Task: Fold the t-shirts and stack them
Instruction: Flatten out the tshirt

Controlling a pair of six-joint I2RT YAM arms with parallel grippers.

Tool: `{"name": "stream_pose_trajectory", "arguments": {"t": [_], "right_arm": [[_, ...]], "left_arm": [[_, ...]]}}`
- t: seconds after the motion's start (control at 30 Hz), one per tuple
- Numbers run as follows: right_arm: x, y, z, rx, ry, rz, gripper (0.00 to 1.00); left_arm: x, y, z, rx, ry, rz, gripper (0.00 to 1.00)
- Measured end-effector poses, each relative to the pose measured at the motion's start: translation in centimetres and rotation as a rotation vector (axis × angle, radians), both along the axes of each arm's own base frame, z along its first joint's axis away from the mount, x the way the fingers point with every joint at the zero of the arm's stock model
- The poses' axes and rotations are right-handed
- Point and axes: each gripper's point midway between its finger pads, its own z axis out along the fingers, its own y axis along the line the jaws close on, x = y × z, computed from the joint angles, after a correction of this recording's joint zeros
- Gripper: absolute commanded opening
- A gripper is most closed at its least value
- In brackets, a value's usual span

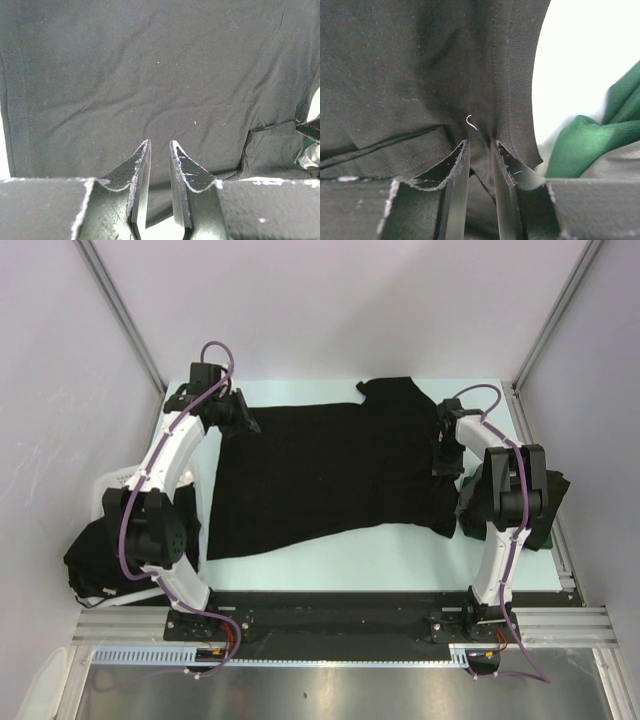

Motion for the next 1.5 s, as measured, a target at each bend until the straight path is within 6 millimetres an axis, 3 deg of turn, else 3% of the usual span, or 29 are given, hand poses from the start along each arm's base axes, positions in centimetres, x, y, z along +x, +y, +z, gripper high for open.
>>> {"name": "stream_pose_trajectory", "arguments": {"t": [0.53,0.63,0.83,0.93,1.27,1.5], "right_arm": [[0.4,-0.1,-0.6,-0.006,0.002,0.016,0.28],[0.4,0.1,-0.7,0.001,0.003,0.018,0.24],[0.5,0.6,-0.7,0.012,0.004,0.027,0.08],[0.5,0.8,-0.7,0.012,0.003,0.034,0.05],[1.4,0.9,0.1,0.003,-0.018,0.041,0.19],[2.2,0.9,0.7,-0.003,-0.043,0.042,0.19]], "left_arm": [[0.5,-0.3,-0.4,-0.001,0.005,-0.020,0.26],[0.6,-0.3,-0.3,0.001,0.003,-0.022,0.26],[0.6,-0.3,-0.3,0.001,0.001,-0.022,0.26],[0.6,-0.3,-0.2,0.001,0.001,-0.022,0.27],[1.2,-0.6,0.1,-0.001,-0.011,-0.027,0.27],[1.3,-0.8,0.0,0.000,-0.008,-0.032,0.26]]}}
